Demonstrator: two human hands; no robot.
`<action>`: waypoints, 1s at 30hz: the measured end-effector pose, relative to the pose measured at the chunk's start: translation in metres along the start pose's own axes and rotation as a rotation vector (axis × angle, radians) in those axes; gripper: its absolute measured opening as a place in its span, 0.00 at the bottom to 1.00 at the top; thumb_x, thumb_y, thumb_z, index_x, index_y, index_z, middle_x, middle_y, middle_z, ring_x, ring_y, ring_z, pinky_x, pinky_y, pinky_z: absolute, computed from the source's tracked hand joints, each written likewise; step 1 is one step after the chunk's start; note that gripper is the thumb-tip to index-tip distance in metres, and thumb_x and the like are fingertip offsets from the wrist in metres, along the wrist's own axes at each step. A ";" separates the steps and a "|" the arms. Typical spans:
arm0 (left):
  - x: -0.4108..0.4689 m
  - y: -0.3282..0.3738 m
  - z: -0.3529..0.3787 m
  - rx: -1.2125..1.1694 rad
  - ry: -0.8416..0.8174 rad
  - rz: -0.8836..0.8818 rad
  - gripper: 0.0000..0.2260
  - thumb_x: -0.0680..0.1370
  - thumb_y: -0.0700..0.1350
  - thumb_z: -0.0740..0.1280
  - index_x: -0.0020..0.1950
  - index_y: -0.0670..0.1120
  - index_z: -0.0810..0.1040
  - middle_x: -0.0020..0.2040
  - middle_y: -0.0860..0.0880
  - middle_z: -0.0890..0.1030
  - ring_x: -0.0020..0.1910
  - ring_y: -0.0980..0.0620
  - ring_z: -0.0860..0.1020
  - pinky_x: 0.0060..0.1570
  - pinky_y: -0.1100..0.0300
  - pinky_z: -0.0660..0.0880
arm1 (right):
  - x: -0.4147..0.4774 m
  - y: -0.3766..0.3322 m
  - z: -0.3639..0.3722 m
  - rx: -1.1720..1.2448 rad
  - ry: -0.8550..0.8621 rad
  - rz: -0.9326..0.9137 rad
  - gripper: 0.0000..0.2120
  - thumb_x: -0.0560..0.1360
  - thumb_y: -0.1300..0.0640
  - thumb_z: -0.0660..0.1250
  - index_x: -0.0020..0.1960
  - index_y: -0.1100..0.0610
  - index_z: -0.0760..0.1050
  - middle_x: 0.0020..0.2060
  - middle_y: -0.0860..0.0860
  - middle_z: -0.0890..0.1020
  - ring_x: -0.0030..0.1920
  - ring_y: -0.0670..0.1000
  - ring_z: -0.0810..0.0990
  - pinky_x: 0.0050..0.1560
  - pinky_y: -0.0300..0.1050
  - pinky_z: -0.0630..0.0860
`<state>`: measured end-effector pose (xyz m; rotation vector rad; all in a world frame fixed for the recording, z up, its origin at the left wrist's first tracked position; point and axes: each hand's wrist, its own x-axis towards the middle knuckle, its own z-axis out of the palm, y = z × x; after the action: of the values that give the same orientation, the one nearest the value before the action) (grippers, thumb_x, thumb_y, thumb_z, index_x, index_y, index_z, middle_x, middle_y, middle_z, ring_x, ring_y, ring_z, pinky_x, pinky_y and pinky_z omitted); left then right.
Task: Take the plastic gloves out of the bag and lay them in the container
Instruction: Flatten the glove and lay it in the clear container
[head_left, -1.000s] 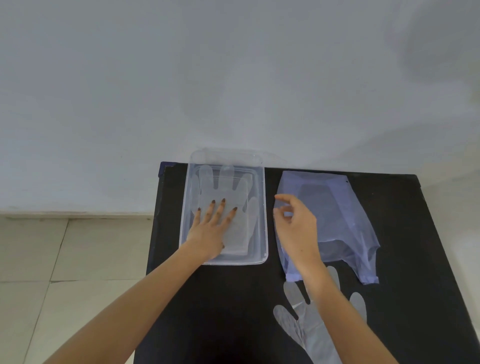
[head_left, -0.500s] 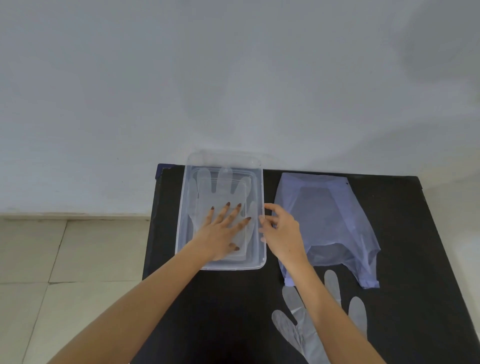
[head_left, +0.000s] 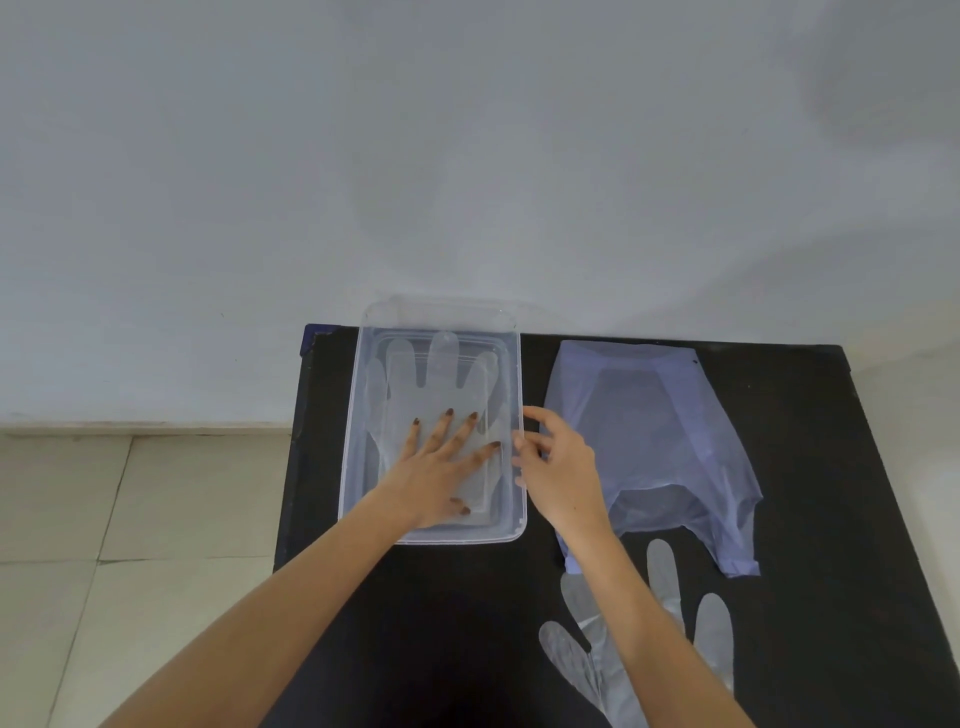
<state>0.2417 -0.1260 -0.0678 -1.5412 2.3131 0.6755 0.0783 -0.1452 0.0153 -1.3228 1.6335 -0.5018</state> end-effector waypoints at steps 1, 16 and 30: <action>0.000 0.000 0.000 0.001 0.001 -0.001 0.41 0.78 0.57 0.63 0.77 0.59 0.34 0.77 0.49 0.30 0.75 0.42 0.30 0.72 0.36 0.37 | 0.000 0.000 0.000 0.000 0.000 0.000 0.15 0.79 0.58 0.64 0.65 0.49 0.73 0.50 0.49 0.85 0.49 0.46 0.85 0.54 0.53 0.82; 0.012 -0.020 -0.014 -0.165 0.172 -0.221 0.38 0.79 0.62 0.56 0.77 0.52 0.34 0.78 0.49 0.33 0.76 0.46 0.33 0.71 0.46 0.31 | 0.001 0.004 0.000 -0.015 0.002 0.022 0.15 0.80 0.57 0.63 0.66 0.51 0.72 0.50 0.48 0.85 0.51 0.47 0.84 0.55 0.54 0.82; 0.052 -0.032 -0.046 -0.181 0.134 -0.321 0.43 0.77 0.59 0.62 0.78 0.44 0.36 0.80 0.46 0.38 0.78 0.47 0.38 0.75 0.45 0.38 | 0.000 0.003 -0.001 -0.040 -0.003 -0.014 0.16 0.79 0.57 0.64 0.66 0.51 0.73 0.39 0.39 0.82 0.46 0.44 0.85 0.54 0.51 0.82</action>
<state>0.2520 -0.2015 -0.0604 -2.0390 2.0677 0.7314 0.0762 -0.1442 0.0132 -1.3652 1.6402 -0.4772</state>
